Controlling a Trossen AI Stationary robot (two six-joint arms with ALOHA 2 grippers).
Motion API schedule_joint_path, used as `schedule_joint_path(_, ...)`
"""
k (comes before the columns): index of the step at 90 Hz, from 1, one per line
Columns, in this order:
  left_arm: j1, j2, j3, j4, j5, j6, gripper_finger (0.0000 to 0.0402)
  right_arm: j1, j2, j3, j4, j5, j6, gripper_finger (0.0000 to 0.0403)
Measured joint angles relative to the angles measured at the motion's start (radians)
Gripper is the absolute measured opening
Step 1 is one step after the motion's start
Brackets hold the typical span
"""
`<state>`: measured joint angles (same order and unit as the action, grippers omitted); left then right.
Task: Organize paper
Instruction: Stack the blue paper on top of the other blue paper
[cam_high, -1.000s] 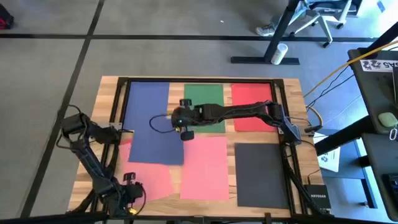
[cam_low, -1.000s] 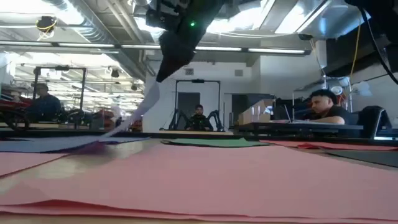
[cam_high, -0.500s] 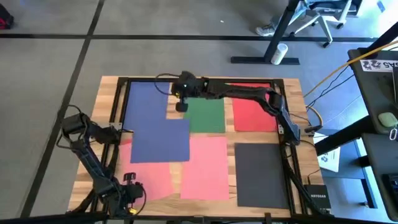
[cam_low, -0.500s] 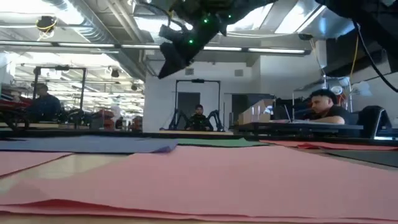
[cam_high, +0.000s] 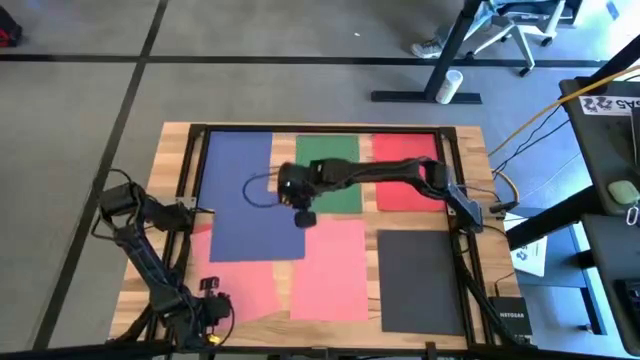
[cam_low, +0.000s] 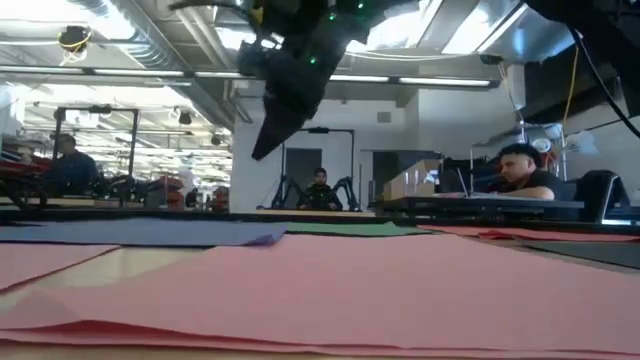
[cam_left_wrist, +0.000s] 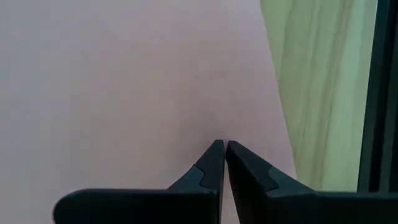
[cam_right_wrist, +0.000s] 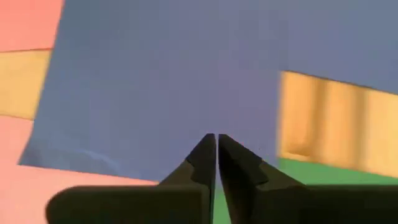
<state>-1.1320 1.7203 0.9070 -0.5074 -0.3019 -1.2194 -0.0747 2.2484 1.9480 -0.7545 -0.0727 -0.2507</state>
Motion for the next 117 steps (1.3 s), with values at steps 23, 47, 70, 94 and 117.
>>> schedule_joint_path(23,0.001,0.001,-0.001,0.025,-0.023,-0.008,0.0001,0.001,0.1,-0.001,0.013,-0.025,0.137,0.0002)
schedule_joint_path(47,0.001,0.001,0.0,0.027,-0.017,-0.003,0.0,-0.017,0.145,-0.001,0.018,-0.054,0.169,0.0)
schedule_joint_path(70,0.001,0.001,0.015,0.025,-0.01,0.012,0.0,-0.046,0.157,0.0,0.077,-0.02,0.194,0.0)
schedule_joint_path(94,0.002,0.001,0.024,0.024,-0.011,0.021,0.0,-0.041,0.157,0.064,0.107,-0.001,0.17,0.0)
schedule_joint_path(117,0.002,0.001,0.024,0.025,-0.012,0.013,0.0,0.073,0.156,0.19,-0.231,0.001,-0.077,0.0003)
